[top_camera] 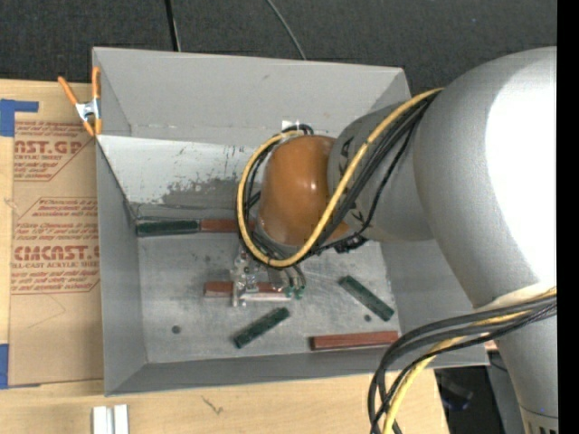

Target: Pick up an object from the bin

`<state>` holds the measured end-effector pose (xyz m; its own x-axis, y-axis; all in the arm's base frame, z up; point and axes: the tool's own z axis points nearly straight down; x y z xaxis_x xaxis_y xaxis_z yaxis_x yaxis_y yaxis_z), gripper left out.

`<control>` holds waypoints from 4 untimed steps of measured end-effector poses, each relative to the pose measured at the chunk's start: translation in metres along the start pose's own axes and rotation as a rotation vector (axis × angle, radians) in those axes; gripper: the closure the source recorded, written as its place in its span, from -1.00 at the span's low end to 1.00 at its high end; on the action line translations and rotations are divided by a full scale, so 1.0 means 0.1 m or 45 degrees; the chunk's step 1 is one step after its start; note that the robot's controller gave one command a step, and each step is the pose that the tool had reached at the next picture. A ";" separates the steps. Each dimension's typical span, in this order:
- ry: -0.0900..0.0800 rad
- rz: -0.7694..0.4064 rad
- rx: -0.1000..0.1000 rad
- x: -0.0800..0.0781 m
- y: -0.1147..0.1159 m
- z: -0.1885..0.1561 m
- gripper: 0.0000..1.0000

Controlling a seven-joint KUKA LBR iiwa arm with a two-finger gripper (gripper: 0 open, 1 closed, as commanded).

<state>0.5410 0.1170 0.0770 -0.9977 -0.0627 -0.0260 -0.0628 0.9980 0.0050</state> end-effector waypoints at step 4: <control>0.035 -0.001 0.005 0.03 0.00 -0.32 1.00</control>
Offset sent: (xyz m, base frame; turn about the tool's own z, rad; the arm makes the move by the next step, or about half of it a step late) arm 0.0001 0.0001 0.0307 -0.0001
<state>0.5370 0.1167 0.1086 -0.9980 -0.0637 0.0017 -0.0636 0.9980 0.0007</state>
